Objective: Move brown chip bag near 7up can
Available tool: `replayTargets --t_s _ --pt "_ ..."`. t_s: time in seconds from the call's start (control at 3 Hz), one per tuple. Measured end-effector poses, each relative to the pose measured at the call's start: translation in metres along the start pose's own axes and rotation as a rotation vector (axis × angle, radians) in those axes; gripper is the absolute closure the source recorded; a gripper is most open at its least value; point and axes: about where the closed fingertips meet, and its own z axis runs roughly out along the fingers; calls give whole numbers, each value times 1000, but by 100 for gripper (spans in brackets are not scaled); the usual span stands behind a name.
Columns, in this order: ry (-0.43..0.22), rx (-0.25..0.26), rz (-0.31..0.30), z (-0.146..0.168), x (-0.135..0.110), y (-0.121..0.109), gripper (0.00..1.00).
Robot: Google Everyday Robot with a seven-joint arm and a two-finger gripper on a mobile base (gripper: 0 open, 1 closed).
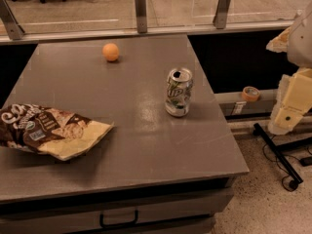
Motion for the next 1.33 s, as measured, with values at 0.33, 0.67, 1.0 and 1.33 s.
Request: replayTargets --t_s 0.33,0.67,1.0,1.33 --pt "0 0 0 0 0 0 0" --pt "-89 -24 -6 7 -12 10 0" --pt "-247 -70 -8 36 -29 35 0" --pt "-430 -118 22 67 -57 66 0"
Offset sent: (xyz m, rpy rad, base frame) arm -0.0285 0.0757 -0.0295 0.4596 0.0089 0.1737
